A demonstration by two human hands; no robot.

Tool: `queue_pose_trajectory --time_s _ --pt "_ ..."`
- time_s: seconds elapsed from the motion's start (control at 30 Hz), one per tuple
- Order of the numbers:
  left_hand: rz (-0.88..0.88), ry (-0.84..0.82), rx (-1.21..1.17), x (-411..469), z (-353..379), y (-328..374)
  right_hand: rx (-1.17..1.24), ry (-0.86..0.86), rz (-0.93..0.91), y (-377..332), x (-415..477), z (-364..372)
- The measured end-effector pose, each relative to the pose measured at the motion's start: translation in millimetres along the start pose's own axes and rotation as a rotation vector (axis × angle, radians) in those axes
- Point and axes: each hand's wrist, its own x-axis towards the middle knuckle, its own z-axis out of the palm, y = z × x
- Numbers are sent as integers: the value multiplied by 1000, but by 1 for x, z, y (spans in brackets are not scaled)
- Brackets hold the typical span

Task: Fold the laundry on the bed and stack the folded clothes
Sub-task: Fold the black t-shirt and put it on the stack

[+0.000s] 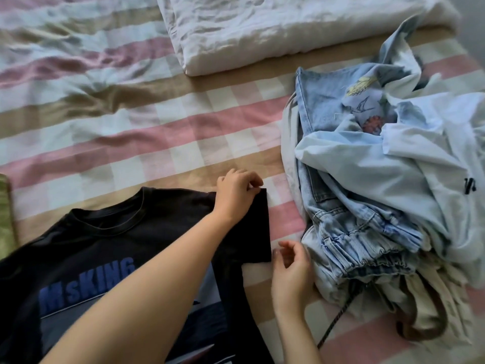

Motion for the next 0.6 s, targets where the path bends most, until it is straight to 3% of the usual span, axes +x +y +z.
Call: queue_pose_trajectory --time_s 0.07,0.13,0.23,0.37,0.47,0.6 --pt "42 142 79 -9 10 -1 -189 30 -330 3 -5 4" --pt "64 243 73 -22 11 -5 -355 -46 -592 6 -11 9" --pt "38 313 32 -46 -2 -22 -456 -108 -568 8 -17 10" --pt "-55 402 -140 -91 -42 -58 -243 -139 -474 -13 -31 17" --pt "-136 495 -243 -138 -83 -93 -110 -242 -559 -42 -54 35" --pt "-313 710 -249 -213 -139 -152 -137 -433 -682 -78 -92 71"
